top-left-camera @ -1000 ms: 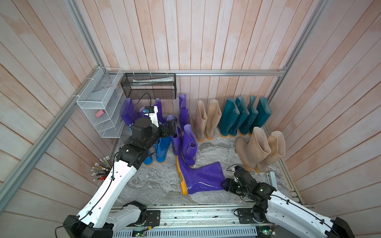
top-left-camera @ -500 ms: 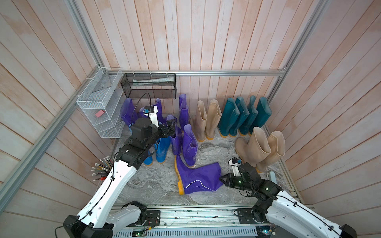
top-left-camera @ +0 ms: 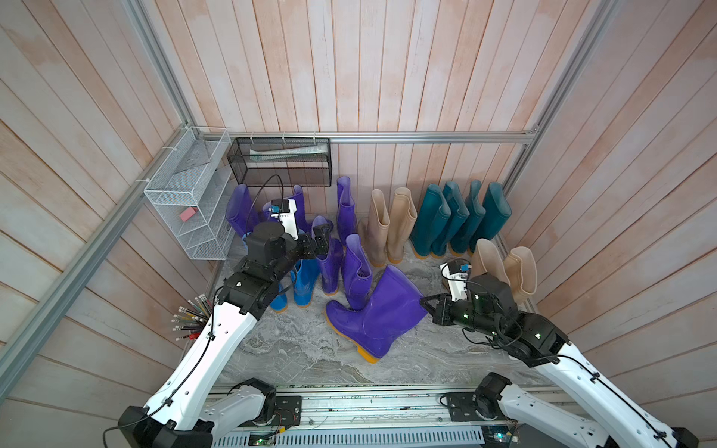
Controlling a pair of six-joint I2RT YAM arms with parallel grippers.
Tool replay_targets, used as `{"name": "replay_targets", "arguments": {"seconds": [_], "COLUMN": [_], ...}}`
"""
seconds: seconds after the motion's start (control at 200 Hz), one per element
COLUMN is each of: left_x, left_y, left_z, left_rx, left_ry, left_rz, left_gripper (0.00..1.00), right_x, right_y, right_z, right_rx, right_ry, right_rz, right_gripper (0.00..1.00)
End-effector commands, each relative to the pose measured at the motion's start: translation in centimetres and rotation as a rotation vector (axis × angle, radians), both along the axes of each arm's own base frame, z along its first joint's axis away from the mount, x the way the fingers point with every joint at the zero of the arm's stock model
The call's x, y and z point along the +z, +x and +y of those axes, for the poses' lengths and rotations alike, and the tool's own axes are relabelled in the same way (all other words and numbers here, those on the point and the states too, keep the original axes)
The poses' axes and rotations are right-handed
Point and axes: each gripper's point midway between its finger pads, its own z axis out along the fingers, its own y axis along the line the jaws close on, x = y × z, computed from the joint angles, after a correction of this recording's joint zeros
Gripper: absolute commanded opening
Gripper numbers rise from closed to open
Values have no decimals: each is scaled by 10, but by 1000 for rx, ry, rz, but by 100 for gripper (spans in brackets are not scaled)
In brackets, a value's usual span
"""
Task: Match and arrange rain boots in pairs
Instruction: Pick up the rain boot at the center of the board.
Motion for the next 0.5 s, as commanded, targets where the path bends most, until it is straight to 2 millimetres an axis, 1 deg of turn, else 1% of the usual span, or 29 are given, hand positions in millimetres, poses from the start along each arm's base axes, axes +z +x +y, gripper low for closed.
{"name": "replay_targets", "arguments": {"seconds": [0.0, 0.11, 0.205, 0.295, 0.495], "left_x": [23, 28, 31, 32, 35], "left_y": [-6, -8, -10, -11, -13], "left_z": [4, 5, 5, 4, 2], "left_rx": [1, -2, -3, -7, -21], "left_ry": [-8, -12, -17, -22, -36], "left_rz": [-59, -67, -72, -74, -75], "left_gripper": [100, 100, 100, 100, 100], "right_x": [19, 48, 74, 92, 113], "right_y": [2, 0, -6, -11, -20], "right_z": [-20, -26, -24, -24, -26], "right_rx": [-20, 1, 49, 80, 139], "right_ry": [-112, -152, -147, -148, -172], "right_rz": [-73, -132, -168, -196, -226], "right_gripper": [0, 0, 0, 0, 0]}}
